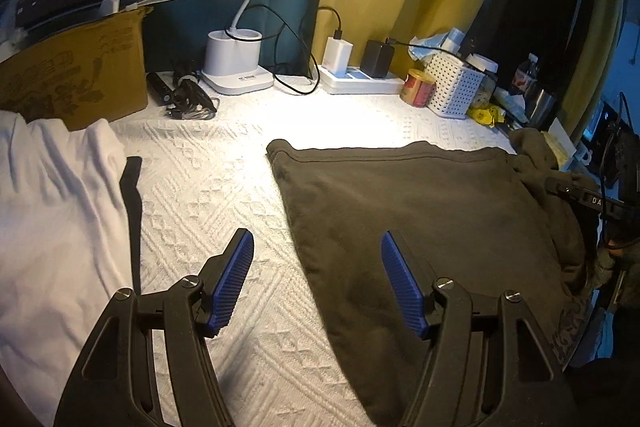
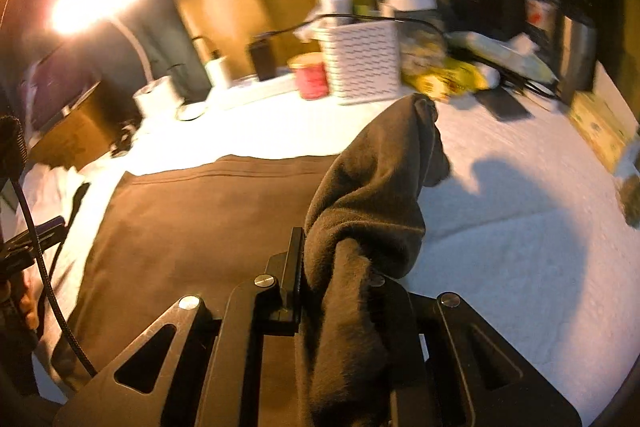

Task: Fold small clothes
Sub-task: 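Grasp the shirt side with the right gripper and lift it, then fold the lifted side over the shirt and open the right gripper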

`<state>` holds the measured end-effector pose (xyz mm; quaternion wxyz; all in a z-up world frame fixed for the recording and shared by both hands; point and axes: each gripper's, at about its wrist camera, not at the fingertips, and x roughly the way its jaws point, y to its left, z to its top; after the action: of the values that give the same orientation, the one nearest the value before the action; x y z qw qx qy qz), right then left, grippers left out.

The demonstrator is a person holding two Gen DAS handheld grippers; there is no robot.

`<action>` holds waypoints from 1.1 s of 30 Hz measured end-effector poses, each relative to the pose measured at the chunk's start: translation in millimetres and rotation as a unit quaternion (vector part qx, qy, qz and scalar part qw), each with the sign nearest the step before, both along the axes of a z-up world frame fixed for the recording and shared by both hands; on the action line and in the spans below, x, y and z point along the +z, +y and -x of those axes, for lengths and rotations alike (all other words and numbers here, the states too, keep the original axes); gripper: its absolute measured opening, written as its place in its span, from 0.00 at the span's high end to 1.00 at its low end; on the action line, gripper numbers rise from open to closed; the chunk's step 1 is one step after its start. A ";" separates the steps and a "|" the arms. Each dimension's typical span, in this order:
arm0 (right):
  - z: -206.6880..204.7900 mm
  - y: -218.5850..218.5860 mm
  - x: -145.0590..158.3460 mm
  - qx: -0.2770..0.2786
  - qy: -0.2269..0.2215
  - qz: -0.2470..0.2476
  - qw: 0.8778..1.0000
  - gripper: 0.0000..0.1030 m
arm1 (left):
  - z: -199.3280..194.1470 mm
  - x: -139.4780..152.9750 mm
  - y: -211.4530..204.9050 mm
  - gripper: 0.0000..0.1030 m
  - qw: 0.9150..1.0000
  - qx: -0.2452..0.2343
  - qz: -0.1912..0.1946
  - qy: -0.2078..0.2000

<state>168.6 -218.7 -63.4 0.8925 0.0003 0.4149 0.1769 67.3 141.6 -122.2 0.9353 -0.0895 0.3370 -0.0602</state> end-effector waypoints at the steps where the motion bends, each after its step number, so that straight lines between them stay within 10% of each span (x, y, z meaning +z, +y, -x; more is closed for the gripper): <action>1: 1.3 7.9 0.8 0.008 -0.001 0.000 1.000 0.86 | 2.0 0.1 1.7 0.36 1.000 0.000 0.003 -0.003; 33: 72.1 213.2 -22.6 0.250 0.011 0.038 0.968 0.86 | 54.7 2.2 40.5 0.36 0.999 0.025 0.022 -0.038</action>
<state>96.5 -5.5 -85.9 0.8146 -0.1353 0.4184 0.3781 12.6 182.1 -120.0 0.9465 -0.1159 0.2974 -0.0474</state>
